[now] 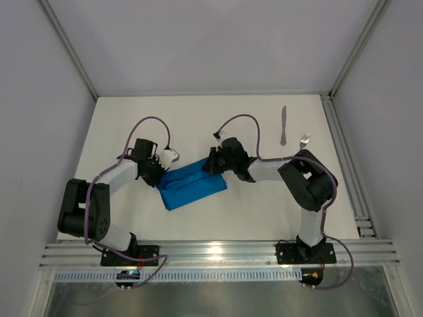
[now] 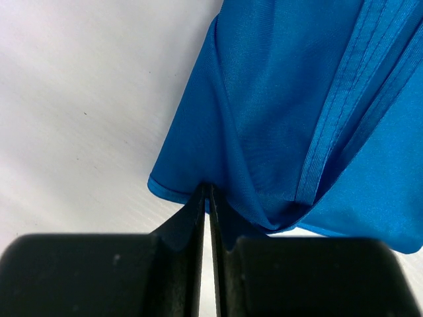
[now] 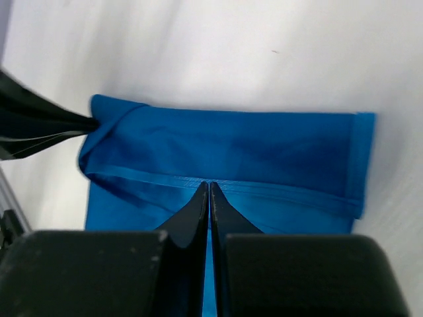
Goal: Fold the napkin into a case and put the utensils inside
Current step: Smooth out the 2/3-rectangle-folded napkin at the center of the board.
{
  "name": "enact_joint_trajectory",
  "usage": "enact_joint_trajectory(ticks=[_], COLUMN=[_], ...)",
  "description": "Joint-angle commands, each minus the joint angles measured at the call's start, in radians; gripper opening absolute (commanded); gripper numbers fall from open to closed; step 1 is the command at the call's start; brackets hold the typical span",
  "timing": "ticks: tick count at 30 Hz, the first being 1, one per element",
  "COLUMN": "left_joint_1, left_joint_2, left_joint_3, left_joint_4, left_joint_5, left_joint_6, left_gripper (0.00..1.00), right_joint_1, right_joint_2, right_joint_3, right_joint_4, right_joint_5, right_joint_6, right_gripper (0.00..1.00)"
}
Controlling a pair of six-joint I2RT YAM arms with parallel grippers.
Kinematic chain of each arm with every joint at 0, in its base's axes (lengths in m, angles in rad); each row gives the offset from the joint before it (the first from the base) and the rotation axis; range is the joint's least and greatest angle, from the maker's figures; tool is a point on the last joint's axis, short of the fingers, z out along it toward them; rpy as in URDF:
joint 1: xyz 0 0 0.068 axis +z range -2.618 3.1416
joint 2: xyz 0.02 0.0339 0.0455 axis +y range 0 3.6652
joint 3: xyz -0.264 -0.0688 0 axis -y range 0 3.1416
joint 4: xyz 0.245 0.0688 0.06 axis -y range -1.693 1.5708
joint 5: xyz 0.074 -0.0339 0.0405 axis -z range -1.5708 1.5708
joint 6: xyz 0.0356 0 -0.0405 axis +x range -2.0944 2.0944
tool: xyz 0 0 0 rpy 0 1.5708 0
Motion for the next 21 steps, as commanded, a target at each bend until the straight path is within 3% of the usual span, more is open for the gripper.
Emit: enact_joint_trajectory(ticks=[1, 9, 21], left_joint_1=[-0.001, -0.001, -0.007], left_joint_2=[-0.008, -0.023, -0.128], left_joint_3=[-0.005, 0.015, 0.09], left_joint_4=[-0.008, -0.019, -0.034], left_joint_5=[0.021, 0.024, 0.144], left_joint_6=[-0.006, -0.024, -0.072], left_gripper=[0.08, 0.09, 0.23], right_joint_1=[0.029, 0.052, 0.036], right_joint_2=[-0.092, 0.029, 0.129], right_joint_3=[-0.003, 0.044, 0.045], right_joint_4=[0.112, 0.181, 0.1], right_joint_5=[-0.063, -0.164, -0.128], right_joint_6=[-0.08, 0.011, 0.093], right_gripper=[0.05, 0.05, 0.04])
